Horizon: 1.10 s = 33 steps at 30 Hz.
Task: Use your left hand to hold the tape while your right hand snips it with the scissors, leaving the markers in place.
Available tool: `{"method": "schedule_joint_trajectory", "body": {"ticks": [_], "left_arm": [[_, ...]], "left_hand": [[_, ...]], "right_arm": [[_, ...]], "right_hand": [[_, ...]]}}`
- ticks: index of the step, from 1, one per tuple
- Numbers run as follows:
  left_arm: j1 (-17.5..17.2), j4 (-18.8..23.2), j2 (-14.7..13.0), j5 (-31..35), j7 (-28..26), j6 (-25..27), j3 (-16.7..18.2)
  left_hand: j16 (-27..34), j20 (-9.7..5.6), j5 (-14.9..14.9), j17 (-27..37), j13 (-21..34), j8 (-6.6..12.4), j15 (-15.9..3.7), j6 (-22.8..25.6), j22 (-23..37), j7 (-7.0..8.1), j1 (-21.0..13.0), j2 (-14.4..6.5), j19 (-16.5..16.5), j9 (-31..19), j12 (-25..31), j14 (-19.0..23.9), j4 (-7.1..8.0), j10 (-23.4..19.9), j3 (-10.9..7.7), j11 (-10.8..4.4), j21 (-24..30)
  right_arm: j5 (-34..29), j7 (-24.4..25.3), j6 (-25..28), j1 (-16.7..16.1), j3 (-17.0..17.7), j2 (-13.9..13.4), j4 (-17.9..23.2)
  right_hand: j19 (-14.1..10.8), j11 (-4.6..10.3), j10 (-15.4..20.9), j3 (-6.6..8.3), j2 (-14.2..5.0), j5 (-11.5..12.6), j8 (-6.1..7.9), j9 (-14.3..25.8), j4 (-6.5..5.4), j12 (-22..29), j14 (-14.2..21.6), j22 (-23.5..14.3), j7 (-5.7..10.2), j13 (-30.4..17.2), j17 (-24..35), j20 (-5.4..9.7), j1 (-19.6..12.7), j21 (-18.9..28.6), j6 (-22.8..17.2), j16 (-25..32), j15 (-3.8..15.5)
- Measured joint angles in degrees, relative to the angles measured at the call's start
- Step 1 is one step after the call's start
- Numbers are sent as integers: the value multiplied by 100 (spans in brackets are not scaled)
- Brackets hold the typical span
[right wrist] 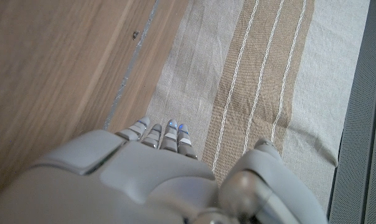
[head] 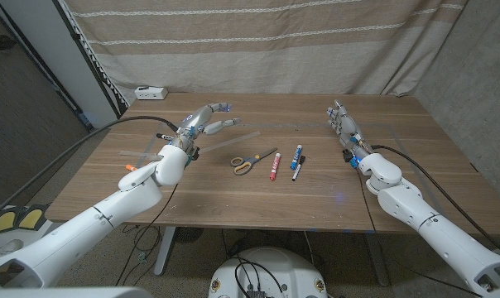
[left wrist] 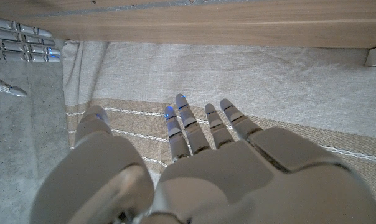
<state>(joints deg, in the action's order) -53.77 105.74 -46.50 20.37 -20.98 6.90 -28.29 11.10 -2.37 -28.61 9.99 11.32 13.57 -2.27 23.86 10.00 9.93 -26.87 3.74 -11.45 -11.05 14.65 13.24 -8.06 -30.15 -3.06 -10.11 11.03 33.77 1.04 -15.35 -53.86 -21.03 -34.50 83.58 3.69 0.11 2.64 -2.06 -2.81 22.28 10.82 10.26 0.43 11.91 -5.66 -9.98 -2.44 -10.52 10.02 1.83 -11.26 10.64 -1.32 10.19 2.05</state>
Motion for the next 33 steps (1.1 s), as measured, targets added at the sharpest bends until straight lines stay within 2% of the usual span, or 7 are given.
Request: {"method": "schedule_joint_trajectory", "body": {"ticks": [8, 11, 17, 22, 26, 33], "left_arm": [[-4, 145, 5, 344, -73, 258, -100], [-3, 178, 22, 486, -95, 359, -148], [26, 212, 49, 716, -146, 496, -210], [49, 228, 72, 876, -188, 584, -254], [83, 231, 103, 993, -218, 649, -311], [102, 231, 130, 1178, -275, 755, -364]], "left_hand": [[0, 0, -21, 0, 0, 7, 2, 92, 0, 51, -105, 15, 0, 0, 63, 102, -24, -245, -24, -103, 0], [0, 0, -48, 0, 0, 7, 2, 92, 0, 51, -111, 20, 0, 0, 63, 102, -24, -277, -24, -73, 0], [0, 0, -48, 0, -1, 46, -2, 332, 0, -100, -234, 83, 0, 0, 129, 228, -24, -608, -24, -173, 0], [39, 0, -86, 0, 0, 69, -9, 464, 0, -90, -294, 98, 0, 0, 130, 296, -47, -701, -48, -180, 0], [39, 10, -104, 0, -1, 122, -9, 661, 0, -26, -349, 115, -53, 1, 168, 378, -47, -881, -48, -185, 0], [39, 1, -115, 0, -1, 130, -8, 726, 0, -51, -392, 151, -63, 14, 167, 378, -47, -932, -48, -175, 0]], "right_arm": [[63, -37, 31, -22, 29, -21, 9], [86, -54, 31, -30, 40, -26, -4], [115, -72, 31, -31, 58, -28, -44], [136, -98, 10, -30, 65, -24, -89], [146, -105, 3, -27, 69, -21, -103], [155, -131, 2, 2, 69, -5, -143]], "right_hand": [[0, 0, 0, 0, 0, 0, 0, 0, 0, 0, 0, 0, 0, 0, 0, 0, 0, 0, 0, 0, 0], [0, 0, 0, 0, 0, 0, 0, 0, 0, 0, 0, 0, 0, 0, 0, 0, 0, 0, 0, 0, 0], [-1, 0, 0, 0, 0, 0, 0, 0, 0, 0, 1, 0, 0, 0, -1, 0, 0, 0, 0, 0, 0], [-1, 0, 0, 0, 0, 0, 0, 0, -1, 0, 1, 0, 0, 0, -1, 0, 0, 0, 0, 0, 0], [-1, 0, 0, 0, 0, 0, 0, 0, -1, 0, 1, 0, 17, 0, -1, 0, 0, 0, 17, 0, -1], [9, -1, 0, -22, -31, 0, 0, 0, 21, 0, 1, 0, 21, 0, -1, 10, -31, 0, 21, 0, -1]]}}
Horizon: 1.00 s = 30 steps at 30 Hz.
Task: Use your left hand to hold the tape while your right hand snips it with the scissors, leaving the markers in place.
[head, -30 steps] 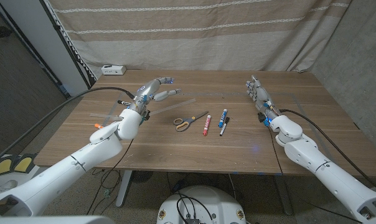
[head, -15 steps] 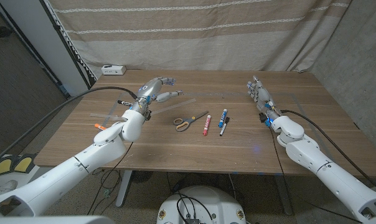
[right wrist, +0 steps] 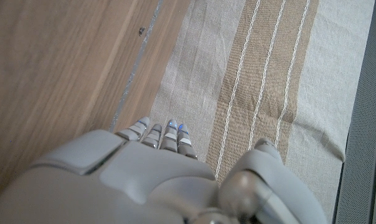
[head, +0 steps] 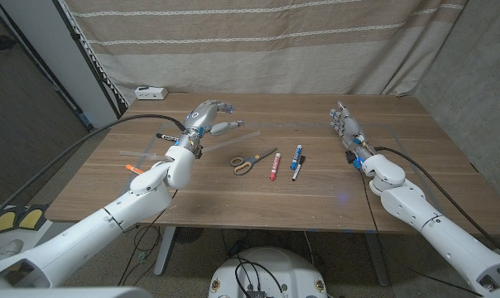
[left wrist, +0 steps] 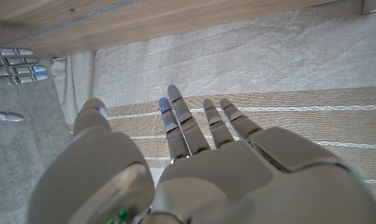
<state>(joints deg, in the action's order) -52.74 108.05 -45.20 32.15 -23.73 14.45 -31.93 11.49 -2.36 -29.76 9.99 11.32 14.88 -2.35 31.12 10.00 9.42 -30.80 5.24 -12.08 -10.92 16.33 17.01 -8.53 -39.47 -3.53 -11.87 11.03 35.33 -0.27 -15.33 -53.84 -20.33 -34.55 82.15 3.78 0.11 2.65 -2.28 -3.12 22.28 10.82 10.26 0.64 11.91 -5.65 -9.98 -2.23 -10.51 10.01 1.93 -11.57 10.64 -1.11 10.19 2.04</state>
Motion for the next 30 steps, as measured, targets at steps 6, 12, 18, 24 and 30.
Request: {"method": "schedule_joint_trajectory", "body": {"ticks": [6, 12, 18, 24, 30], "left_arm": [[2, -2, 4, 117, -38, 66, -26], [1, -21, 18, 200, -74, 116, -65], [16, -85, 51, 331, -123, 187, -114], [67, -183, 119, 427, -188, 231, -187], [107, -232, 169, 499, -215, 268, -255]], "left_hand": [[0, 0, 0, 0, 0, 0, -5, 176, 0, -175, -68, 8, 0, 0, 0, 99, 0, -175, 0, -11, 0], [0, 21, 0, 0, 0, 39, -15, 307, 0, -271, -120, 15, -20, -1, 21, 149, 0, -266, 0, 0, 0], [0, 21, -34, 30, 0, 233, -1, 921, 0, -225, -173, 23, -20, -16, 18, 184, 0, -388, 0, 1, 0], [0, 10, -34, 30, 0, 205, 0, 933, 0, -238, -226, 30, -72, -16, -2, 328, 0, -511, 0, -19, 4], [66, 0, -34, 30, 30, 205, 0, 1044, 0, -307, -245, 50, -266, -16, -1, 594, 17, -626, 17, -13, 44]], "right_arm": [[1, -15, -17, 27, -9, 23, -38], [-3, -17, -40, 45, -20, 41, -64], [-13, -19, -42, 96, -47, 78, -120], [-19, -21, -33, 117, -60, 92, -140], [-17, -6, -9, 108, -60, 92, -138]], "right_hand": [[24, 31, -32, 0, 0, 0, 0, 0, 0, 0, 0, 0, 0, 0, 0, -22, 0, 0, 0, 0, 0], [33, 31, -32, 0, 0, 0, 0, 0, 0, 0, 0, 0, 0, 0, -1, -31, 0, 0, 0, 0, 0], [33, 31, -31, 0, 0, 0, 0, 0, 0, 0, 0, 0, 0, 0, -1, -31, 0, 0, 0, 0, 0], [33, 30, -31, 0, 0, 0, 0, 0, -1, 0, 0, 0, 0, 0, -1, -31, 0, 0, 0, 0, 0], [33, 30, -31, 0, 0, 0, 0, 0, -1, 0, 0, 0, -3, 0, -1, -31, 0, 0, 2, 0, 0]]}}
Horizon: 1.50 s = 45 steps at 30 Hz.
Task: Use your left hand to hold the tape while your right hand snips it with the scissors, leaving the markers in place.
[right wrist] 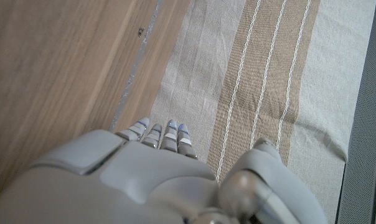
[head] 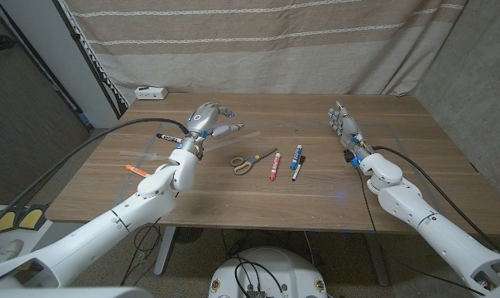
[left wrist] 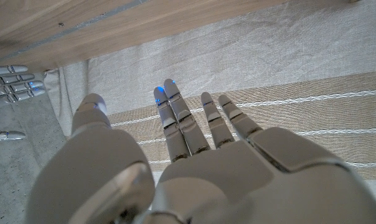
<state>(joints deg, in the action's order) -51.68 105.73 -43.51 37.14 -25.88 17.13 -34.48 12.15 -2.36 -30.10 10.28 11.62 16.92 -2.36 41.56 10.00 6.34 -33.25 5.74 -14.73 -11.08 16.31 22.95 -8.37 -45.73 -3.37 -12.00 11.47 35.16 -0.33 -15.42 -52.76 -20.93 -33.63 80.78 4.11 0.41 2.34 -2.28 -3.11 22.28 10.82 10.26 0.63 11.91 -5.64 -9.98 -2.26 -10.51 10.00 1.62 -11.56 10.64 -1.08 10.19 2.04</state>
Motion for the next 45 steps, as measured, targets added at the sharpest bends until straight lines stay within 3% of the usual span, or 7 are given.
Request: {"method": "schedule_joint_trajectory", "body": {"ticks": [9, 10, 15, 21, 29, 36, 45], "left_arm": [[-11, 101, 43, 15, -2, 16, -63], [-20, 122, 47, 120, 42, 229, -70], [-44, 230, 69, 167, 106, 347, -106], [-62, 357, 90, 251, 287, 605, -165], [-69, 467, 154, 322, 467, 867, -250], [-53, 484, 204, 336, 507, 968, -298], [-17, 470, 270, 337, 506, 1014, -356]], "left_hand": [[0, 0, 0, -1, 0, 0, 0, 61, 13, -61, -11, 11, 0, 0, 0, 62, 24, -78, -24, -16, 0], [0, 0, 0, 0, 15, 0, -21, 61, 24, -61, -10, 11, 0, 1, 0, 83, 24, -78, -24, -16, 0], [0, 0, 0, -1, 27, -60, -18, 26, 29, -95, -53, -31, 0, 1, 0, 105, 24, -109, -24, 15, 0], [81, 27, 2, 27, 26, -85, -31, 7, 28, -114, -135, -106, -137, 1, -70, 418, 22, -103, -72, 18, 45], [205, 10, 111, 12, 52, -170, -73, 7, 28, -114, -252, -110, -505, 2, -202, 1083, 17, 149, -134, 24, 133], [249, -20, 256, 11, 93, -300, -137, -99, 102, -116, -320, -133, -1052, -19, -288, 1710, 40, 323, -185, 54, 351], [226, -29, 333, 11, 88, -340, -174, -118, 134, -135, -342, -110, -1342, -28, -288, 1852, 37, 323, -216, 54, 466]], "right_arm": [[26, 22, 33, -9, 0, 0, 5], [30, 22, 39, -59, 15, -21, 58], [43, 20, 58, -68, 17, -33, 75], [60, -5, 86, -73, 20, -49, 87], [85, -34, 102, -70, 20, -56, 87], [97, -43, 119, -67, 22, -65, 86], [105, -47, 149, -63, 23, -79, 83]], "right_hand": [[0, 0, 0, 0, 0, 0, 0, 0, 0, 0, 0, 0, -19, 0, 0, 0, 0, 0, 19, 0, 0], [0, 0, 0, 0, 0, 0, 0, 0, 0, 0, 0, 0, -19, 0, 0, 0, 0, 0, 19, 0, 0], [0, 0, 0, -24, 0, 0, 0, 0, 23, 0, 0, 0, -19, 0, 0, 0, 0, 0, 18, 0, 0], [0, 0, 0, -24, 0, 0, 0, 0, 23, 0, 0, 0, -8, 0, -1, 0, 0, 0, 29, 0, 0], [0, 0, 0, -24, 0, 0, 0, 0, 23, 0, 0, 0, -8, 0, -1, 0, 0, 0, 29, 0, 0], [-1, -22, -21, -24, -17, 0, 0, 0, 23, 0, 0, 0, -8, 0, -1, 0, -17, 0, 29, 0, 0], [-1, -21, -21, -23, -23, 0, 0, 0, 23, 0, 0, 0, -8, 0, -1, 0, -23, 0, 29, 0, 0]]}}
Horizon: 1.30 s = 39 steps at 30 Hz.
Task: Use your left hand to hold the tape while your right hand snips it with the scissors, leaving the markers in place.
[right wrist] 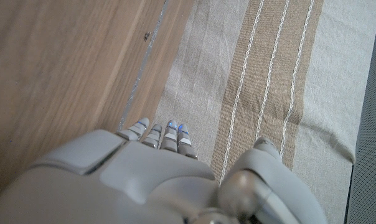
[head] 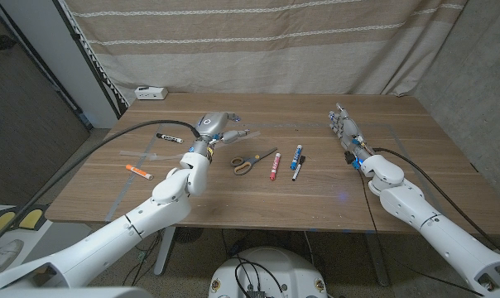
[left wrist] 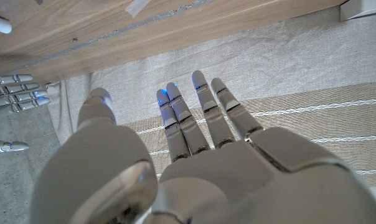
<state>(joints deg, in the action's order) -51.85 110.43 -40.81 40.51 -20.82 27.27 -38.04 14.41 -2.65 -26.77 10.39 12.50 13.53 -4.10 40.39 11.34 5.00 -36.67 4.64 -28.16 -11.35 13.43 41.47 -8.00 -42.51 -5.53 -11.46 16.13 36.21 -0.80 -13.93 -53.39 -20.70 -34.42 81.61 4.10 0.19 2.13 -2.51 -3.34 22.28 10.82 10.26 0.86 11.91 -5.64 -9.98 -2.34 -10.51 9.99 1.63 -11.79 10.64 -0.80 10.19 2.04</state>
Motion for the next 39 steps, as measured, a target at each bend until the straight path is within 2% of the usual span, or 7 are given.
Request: {"method": "schedule_joint_trajectory", "body": {"ticks": [7, 10, 15, 18, 28, 36, 39], "left_arm": [[35, -29, 49, 0, 8, 44, -64], [48, -31, 55, 0, 46, 59, -79], [109, -60, 77, 18, 101, 75, -160], [134, -75, 93, 36, 109, 75, -188], [219, -113, 122, 225, 152, 91, -326], [304, -128, 116, 439, 291, 156, -432], [345, -128, 130, 558, 396, 227, -499]], "left_hand": [[-76, -12, 42, 0, 1, 0, 0, 57, 27, -10, -29, -20, -132, 0, -15, 0, -6, -19, -6, 25, 44], [-185, -12, 98, 0, 2, -7, 21, 52, 28, -5, -75, -15, -131, 1, -82, -150, 0, 98, -48, 49, 44], [-199, -12, 133, 1, 2, -7, 28, 43, 35, 64, -109, -49, -131, 1, -94, -160, -14, 102, -62, 39, 44], [-199, -13, 162, 1, 2, -7, 43, 131, 53, 120, -168, -62, -101, 1, -66, -145, -14, 2, -108, -9, 44], [-244, -12, 266, 15, 44, 93, 11, 558, 53, 41, -229, -73, -67, 2, 44, -112, -28, -330, -158, -20, 44], [-244, 9, 266, 16, 71, 134, 0, 700, 52, 104, -229, -73, -44, 2, 100, -62, -14, -443, -172, -51, 44], [-244, -12, 308, 15, 71, 134, 0, 723, 52, 82, -226, -75, -5, 2, 100, -62, -14, -493, -172, -41, 44]], "right_arm": [[1, -8, 16, 17, 0, -10, -12], [1, -13, 16, 23, 0, -12, -25], [9, -39, 17, 29, 0, -14, -37], [17, -46, 17, 29, 4, -15, -45], [55, -66, 17, 30, 23, -18, -76], [83, -121, 14, 68, 29, -18, -154], [95, -146, 7, 85, 29, -10, -186]], "right_hand": [[0, 0, 0, 0, 0, 0, 0, 0, 0, 0, 0, 0, 0, 0, 0, 0, 0, 0, 0, 0, 0], [0, 0, 0, 0, 0, 0, 0, 0, 0, 0, 0, 0, 0, 0, 0, 0, 0, 0, 0, 0, 0], [0, 0, 0, 0, 0, 0, 0, 0, 0, 0, 0, 0, 0, 0, 0, 0, 0, 0, 0, 0, 0], [0, 0, 0, 0, 0, 0, 0, 0, 0, 0, 0, 0, 0, 0, 0, 0, 0, 0, 0, 0, 0], [20, 0, 1, 0, -22, 0, 0, 0, 0, 0, 0, 0, 0, 0, 0, -20, -22, 0, 0, 0, 0], [20, 0, 1, -23, -22, 0, 0, 0, 23, 0, 0, 0, 0, 0, 0, -20, -22, 0, 0, 0, 0], [20, -30, -30, -24, -22, 0, 0, 0, 23, 0, 0, 0, 0, 0, 0, -20, -22, 0, 0, 0, 0]]}}
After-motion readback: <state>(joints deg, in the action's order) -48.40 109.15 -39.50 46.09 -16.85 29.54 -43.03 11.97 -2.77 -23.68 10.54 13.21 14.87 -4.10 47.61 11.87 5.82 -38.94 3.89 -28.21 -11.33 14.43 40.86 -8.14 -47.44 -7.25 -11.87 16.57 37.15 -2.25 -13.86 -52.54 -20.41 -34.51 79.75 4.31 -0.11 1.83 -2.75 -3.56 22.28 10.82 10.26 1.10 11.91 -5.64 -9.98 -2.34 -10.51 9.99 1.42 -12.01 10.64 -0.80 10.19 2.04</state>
